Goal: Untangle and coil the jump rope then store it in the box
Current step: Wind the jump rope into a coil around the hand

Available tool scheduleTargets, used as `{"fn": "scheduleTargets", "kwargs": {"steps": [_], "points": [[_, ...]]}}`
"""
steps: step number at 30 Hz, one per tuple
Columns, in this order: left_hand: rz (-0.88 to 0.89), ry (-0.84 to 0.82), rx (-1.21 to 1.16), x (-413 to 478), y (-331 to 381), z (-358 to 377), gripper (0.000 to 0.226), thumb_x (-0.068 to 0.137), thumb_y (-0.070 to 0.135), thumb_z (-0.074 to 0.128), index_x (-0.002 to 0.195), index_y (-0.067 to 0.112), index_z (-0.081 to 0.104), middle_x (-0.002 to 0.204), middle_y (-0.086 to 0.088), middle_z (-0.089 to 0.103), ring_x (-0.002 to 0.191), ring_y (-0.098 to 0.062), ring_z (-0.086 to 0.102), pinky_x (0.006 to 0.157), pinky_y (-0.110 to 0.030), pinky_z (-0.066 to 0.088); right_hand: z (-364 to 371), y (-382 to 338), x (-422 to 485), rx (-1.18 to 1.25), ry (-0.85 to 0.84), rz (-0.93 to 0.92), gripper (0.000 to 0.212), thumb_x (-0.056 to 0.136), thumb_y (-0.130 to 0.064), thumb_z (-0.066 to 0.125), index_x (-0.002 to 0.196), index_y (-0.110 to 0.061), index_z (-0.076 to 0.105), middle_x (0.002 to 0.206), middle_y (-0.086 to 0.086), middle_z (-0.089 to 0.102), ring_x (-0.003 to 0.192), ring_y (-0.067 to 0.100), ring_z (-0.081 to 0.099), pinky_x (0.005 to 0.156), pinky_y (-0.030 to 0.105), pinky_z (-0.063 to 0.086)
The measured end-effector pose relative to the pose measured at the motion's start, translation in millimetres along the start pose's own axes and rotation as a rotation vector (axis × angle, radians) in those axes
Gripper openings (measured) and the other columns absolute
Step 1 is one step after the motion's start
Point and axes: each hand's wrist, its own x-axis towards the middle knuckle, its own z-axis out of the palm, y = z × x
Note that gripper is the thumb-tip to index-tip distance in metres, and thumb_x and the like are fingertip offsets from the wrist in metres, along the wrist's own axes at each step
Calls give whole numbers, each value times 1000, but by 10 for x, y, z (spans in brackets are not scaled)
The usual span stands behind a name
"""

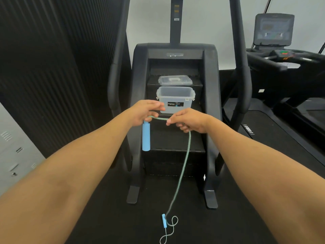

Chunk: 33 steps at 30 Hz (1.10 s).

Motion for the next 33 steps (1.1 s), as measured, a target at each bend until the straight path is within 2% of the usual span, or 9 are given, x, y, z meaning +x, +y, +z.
{"fn": "scheduleTargets", "kwargs": {"steps": [3, 7, 11, 13, 15, 17, 19, 28, 33], "points": [[-79, -97, 49, -2, -56, -8, 33, 108, 32, 53, 126, 10, 70, 125, -14, 75, 99, -26, 76, 80, -32, 60, -30, -201, 6, -148, -29, -47, 23, 90, -30, 75, 100, -9, 79, 61, -1, 41, 53, 11, 33, 52, 24, 31], [-185, -307, -101, -33, -27, 136, 67, 107, 58, 34, 135, 4, 63, 131, -21, 71, 124, -33, 68, 115, -47, 46, 56, -462, 64, -392, 13, -127, 18, 90, -32, 74, 88, -16, 79, 58, -2, 53, 52, 11, 42, 53, 24, 35], [-194, -441, -250, -136, 86, 354, 91, 90, 82, 16, 132, 15, 62, 132, -25, 69, 126, -34, 66, 113, -45, 48, 76, -622, 110, -528, 73, -150, 18, 92, -32, 73, 85, -16, 77, 69, -3, 71, 65, 7, 65, 71, 30, 53], [-199, -470, -265, -168, 111, 420, 107, 84, 87, 13, 129, 2, 63, 128, -26, 70, 122, -34, 69, 108, -42, 52, 43, -670, 100, -588, 98, -161, 19, 92, -35, 72, 88, -17, 77, 79, 2, 75, 77, 15, 68, 81, 35, 56], [-189, -512, -253, -164, 101, 424, 112, 84, 87, 15, 127, -5, 64, 127, -26, 70, 122, -34, 69, 108, -42, 52, -19, -718, 65, -596, 107, -182, 19, 91, -34, 74, 88, -15, 76, 76, 0, 72, 72, 9, 64, 75, 27, 53], [-174, -536, -251, -140, 93, 402, 107, 88, 84, 19, 127, -5, 64, 130, -26, 69, 125, -34, 67, 110, -42, 52, -95, -749, 25, -576, 123, -206, 16, 90, -30, 76, 89, -13, 75, 68, -7, 64, 58, 0, 56, 60, 15, 44], [-157, -543, -250, -98, 105, 380, 97, 95, 77, 24, 130, -4, 63, 134, -26, 67, 128, -34, 65, 109, -41, 53, -166, -742, 12, -549, 144, -219, 17, 90, -28, 77, 96, -12, 74, 69, -6, 60, 53, 0, 51, 54, 14, 40], [-125, -636, -260, -64, 134, 258, 39, 109, 22, 43, 132, -2, 64, 141, -27, 62, 132, -37, 61, 115, -48, 44, -335, -646, -39, -331, 129, -169, 21, 86, -6, 74, 106, -14, 75, 76, 2, 61, 60, 8, 46, 55, 22, 41], [-131, -692, -257, -86, 166, 303, 35, 108, 12, 46, 132, -3, 65, 139, -28, 63, 131, -38, 63, 113, -45, 47, -333, -647, -31, -166, 148, -199, 26, 88, 2, 66, 109, -10, 73, 93, 12, 65, 70, 14, 51, 63, 25, 48]]}}
